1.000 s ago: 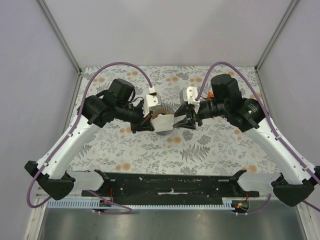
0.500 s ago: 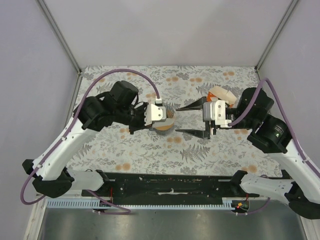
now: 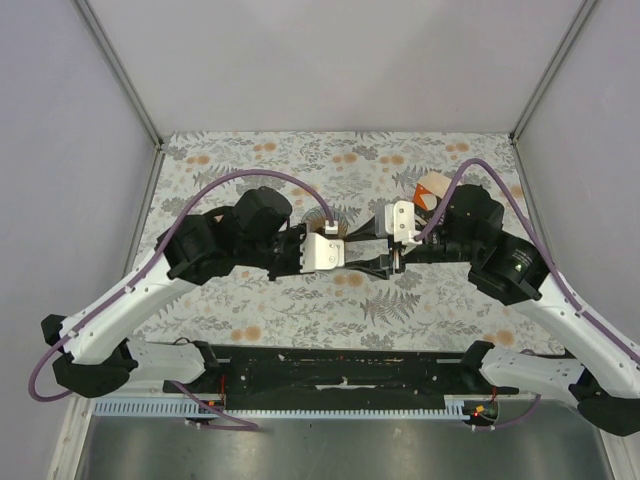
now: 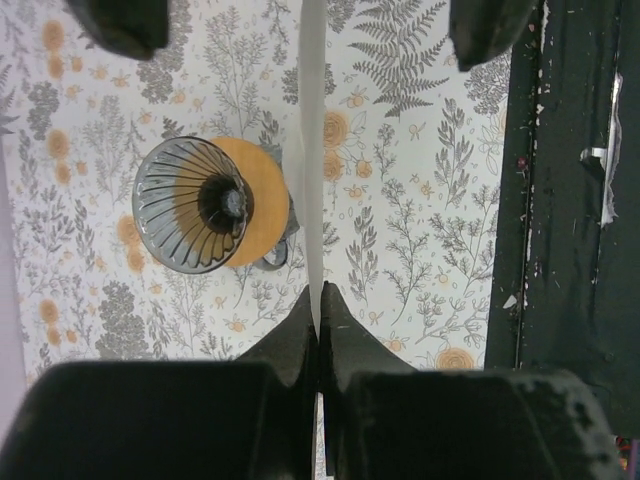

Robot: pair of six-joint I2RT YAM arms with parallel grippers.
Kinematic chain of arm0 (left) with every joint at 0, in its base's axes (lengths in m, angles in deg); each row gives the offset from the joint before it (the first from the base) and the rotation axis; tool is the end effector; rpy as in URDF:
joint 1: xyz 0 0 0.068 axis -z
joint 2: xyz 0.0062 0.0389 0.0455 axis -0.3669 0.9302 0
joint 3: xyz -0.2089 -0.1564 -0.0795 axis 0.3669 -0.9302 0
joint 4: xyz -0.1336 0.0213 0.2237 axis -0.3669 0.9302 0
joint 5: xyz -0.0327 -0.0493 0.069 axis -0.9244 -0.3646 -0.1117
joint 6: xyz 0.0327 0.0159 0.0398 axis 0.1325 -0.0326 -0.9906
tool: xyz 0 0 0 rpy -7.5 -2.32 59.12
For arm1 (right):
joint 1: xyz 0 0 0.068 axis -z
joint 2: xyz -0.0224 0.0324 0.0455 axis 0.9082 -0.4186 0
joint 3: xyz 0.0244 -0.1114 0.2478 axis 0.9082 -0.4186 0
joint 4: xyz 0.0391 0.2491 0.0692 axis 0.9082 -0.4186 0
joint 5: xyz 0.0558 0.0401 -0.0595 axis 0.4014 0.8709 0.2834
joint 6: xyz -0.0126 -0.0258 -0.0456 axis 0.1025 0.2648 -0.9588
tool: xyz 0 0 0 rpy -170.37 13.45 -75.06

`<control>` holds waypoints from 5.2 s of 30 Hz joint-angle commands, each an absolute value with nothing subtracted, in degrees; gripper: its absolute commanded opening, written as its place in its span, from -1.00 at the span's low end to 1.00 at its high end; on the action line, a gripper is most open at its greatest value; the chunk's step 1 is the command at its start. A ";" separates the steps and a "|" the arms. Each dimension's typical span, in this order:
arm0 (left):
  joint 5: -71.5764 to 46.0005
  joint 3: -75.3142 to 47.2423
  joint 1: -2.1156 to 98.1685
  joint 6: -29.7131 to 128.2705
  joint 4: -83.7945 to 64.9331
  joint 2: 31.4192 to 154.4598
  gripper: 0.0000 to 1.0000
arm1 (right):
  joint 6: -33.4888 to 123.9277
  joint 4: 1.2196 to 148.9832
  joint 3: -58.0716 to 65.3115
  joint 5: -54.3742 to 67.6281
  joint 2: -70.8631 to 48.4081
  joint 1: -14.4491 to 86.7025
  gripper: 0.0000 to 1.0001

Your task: Place the coffee filter in the dripper

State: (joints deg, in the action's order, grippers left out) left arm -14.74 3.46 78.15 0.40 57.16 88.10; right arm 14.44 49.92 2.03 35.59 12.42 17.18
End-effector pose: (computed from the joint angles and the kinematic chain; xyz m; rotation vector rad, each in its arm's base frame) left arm 0.1161 -0.1877 0.4217 1.7966 1.5585 -0.3731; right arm 0.1157 0.1606 0.4472 -1.3948 1.0996 0.8570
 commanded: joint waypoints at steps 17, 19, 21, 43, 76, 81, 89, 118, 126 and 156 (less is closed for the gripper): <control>-11.56 2.48 80.32 3.77 53.23 84.42 -0.96 | 17.58 56.71 1.02 44.77 10.26 16.30 -0.05; -11.21 2.56 80.24 3.95 53.23 84.51 -0.96 | 16.88 56.36 1.02 45.21 10.44 16.21 -0.07; -10.94 2.22 80.32 3.86 53.23 84.33 -0.96 | 16.43 55.84 1.37 45.48 10.35 16.21 -0.07; -10.77 3.27 80.33 4.30 53.32 85.47 -0.96 | 14.76 56.19 0.41 41.43 11.50 16.03 -0.06; -9.98 2.92 80.32 3.51 53.67 85.65 -0.96 | 11.95 53.46 3.66 40.29 9.30 16.03 -0.03; -9.80 2.83 80.33 3.51 53.76 85.30 -0.96 | 11.77 52.93 3.31 38.63 9.03 16.03 -0.03; -9.45 2.39 80.33 3.25 53.67 85.03 -0.96 | 11.86 51.97 2.96 38.89 9.30 16.03 -0.07; -7.60 1.51 80.24 3.16 53.06 84.77 -0.96 | 12.65 50.30 2.52 40.99 8.95 16.03 -0.46; -7.43 1.33 80.33 3.07 53.23 84.59 -0.96 | 11.16 50.30 1.73 44.07 10.00 15.77 -0.35; -6.99 0.54 80.32 2.72 53.14 84.06 -0.96 | 8.96 52.49 2.26 39.77 8.07 15.07 -0.14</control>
State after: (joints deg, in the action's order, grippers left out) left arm -7.55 0.64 79.92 2.35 55.06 85.21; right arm 9.61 50.40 1.30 40.46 8.18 15.47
